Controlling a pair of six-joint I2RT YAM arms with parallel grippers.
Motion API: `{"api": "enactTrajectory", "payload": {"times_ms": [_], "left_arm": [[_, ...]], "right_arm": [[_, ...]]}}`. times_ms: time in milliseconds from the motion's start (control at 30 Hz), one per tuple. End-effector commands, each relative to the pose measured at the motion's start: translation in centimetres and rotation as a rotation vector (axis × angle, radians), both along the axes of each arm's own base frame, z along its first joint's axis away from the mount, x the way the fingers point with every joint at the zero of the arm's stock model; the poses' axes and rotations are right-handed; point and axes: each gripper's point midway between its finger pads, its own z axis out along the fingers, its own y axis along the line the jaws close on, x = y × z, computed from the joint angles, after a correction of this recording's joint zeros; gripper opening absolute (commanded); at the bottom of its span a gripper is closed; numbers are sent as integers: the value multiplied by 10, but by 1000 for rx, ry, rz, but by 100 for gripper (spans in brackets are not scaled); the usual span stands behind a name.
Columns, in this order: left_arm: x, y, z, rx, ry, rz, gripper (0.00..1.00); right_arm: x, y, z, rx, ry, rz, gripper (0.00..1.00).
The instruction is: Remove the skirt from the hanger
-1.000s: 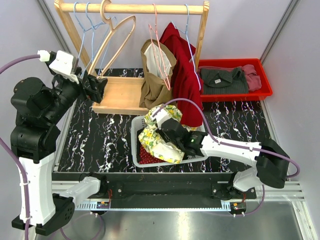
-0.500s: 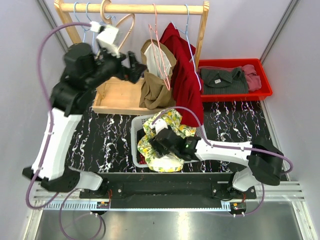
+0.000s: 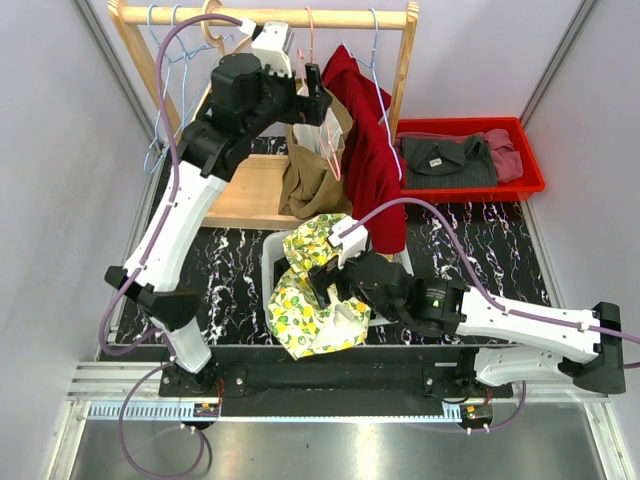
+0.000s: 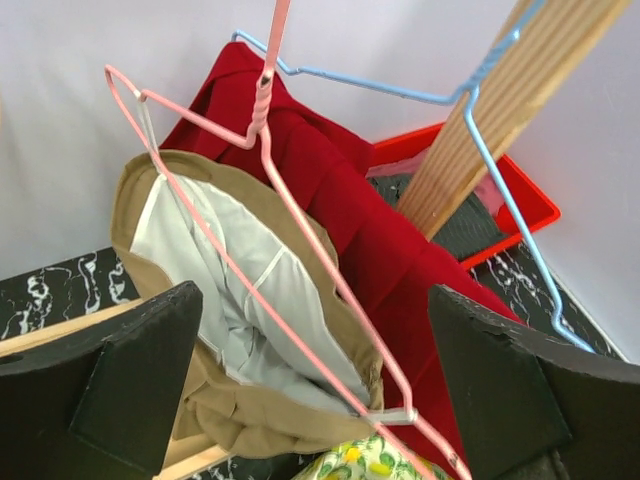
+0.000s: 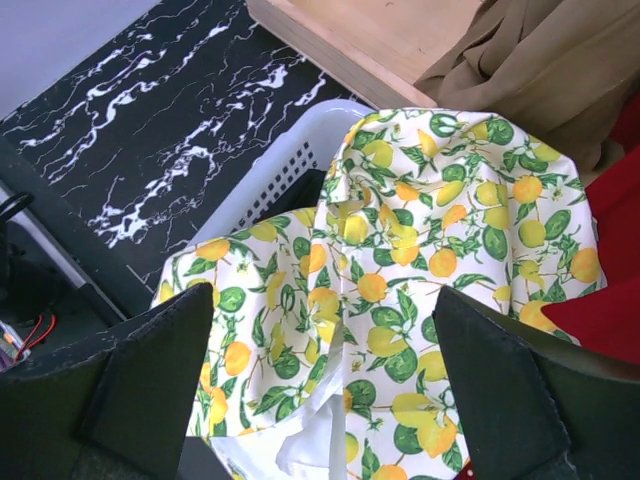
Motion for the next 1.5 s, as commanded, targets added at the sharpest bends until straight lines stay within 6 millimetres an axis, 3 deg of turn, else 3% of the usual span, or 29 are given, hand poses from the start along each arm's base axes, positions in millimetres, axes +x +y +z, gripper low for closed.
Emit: {"api": "enactTrajectory", "payload": {"times_ms": [0, 200, 467, 500, 700, 767, 933, 1133, 1233, 1333, 1467], "left_arm": [[11, -1, 39, -95, -100, 76, 99], [37, -5, 14, -46, -76, 127, 98], [50, -1, -15, 46, -51, 155, 47], [47, 2, -11, 55, -61, 157, 38], [24, 22, 7, 118, -125, 150, 10], [19, 25, 3, 149, -133, 143, 2], [4, 36, 37, 206, -276, 118, 0], [-33, 44, 118, 137, -469, 73, 0], [-65, 57, 157, 102, -566, 59, 0], [-100, 69, 177, 84, -621, 21, 0], [-162, 90, 208, 34, -710, -44, 0]], "right_arm": [[-3, 0, 9, 0, -30, -22, 100], [-3, -12, 22, 48, -61, -52, 100], [2, -32, 44, 78, -116, -103, 100], [3, -34, 44, 77, -119, -105, 100], [5, -44, 48, 83, -143, -128, 100], [6, -46, 51, 89, -154, -133, 100], [6, -45, 45, 91, -148, -137, 100], [7, -51, 43, 97, -148, -160, 100], [9, -55, 46, 95, -160, -176, 100], [10, -59, 53, 101, -178, -187, 100], [14, -63, 74, 126, -212, -205, 100]]}}
